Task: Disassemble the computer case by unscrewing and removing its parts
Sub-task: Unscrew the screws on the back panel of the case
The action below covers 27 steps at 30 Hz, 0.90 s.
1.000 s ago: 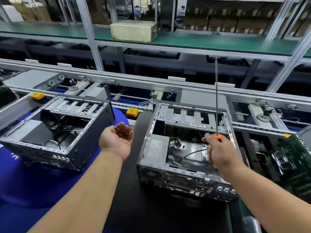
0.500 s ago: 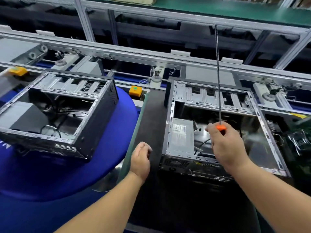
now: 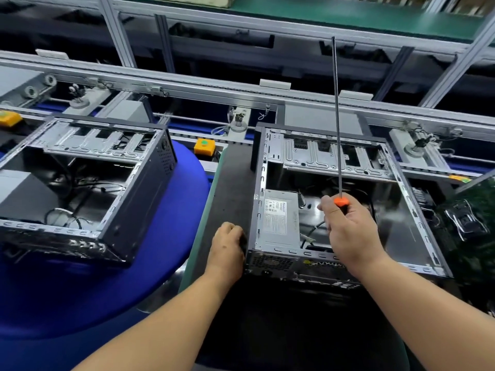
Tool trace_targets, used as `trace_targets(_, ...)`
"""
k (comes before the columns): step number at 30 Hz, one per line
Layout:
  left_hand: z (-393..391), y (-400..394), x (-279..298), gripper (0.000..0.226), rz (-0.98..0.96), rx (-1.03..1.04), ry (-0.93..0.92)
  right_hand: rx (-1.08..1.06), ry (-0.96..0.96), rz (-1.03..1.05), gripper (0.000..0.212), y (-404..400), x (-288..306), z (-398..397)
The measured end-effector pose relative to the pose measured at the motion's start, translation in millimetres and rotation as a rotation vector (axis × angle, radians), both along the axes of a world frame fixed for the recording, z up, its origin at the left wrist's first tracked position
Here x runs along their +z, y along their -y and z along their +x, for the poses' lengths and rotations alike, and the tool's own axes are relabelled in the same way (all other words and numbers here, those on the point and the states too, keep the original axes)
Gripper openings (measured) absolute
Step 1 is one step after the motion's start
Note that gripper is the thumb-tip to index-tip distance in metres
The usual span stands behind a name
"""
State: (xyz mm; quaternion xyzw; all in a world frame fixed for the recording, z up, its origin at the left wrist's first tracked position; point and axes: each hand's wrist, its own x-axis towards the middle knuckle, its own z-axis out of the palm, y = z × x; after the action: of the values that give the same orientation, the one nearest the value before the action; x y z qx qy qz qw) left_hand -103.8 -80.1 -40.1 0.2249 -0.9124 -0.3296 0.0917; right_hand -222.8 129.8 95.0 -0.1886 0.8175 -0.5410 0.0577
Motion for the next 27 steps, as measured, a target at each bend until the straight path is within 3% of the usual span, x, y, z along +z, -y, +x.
trace_targets(8,13,-7,-3,0.024,0.097,0.084,-0.169,0.036,-0.009,-0.028,0.042,-3,2,2)
trace_targets(14,22,5,-6,0.042,0.184,0.138,-0.262,0.007,-0.034,0.004,0.045,-3,2,2)
trace_targets(19,31,20,-13,0.033,0.138,0.143,-0.292,0.003,0.024,-0.026,0.063,-2,2,0)
trace_targets(22,35,21,-15,0.045,-0.043,-0.013,-0.211,-0.025,0.012,0.003,0.067,1,2,1)
trace_targets(25,30,20,-11,0.069,-0.105,-0.127,0.012,-0.044,-0.013,0.039,0.054,3,-2,-1)
trace_targets(27,22,23,-8,0.071,-0.153,-0.177,0.085,-0.055,-0.031,0.061,0.049,4,-3,-1)
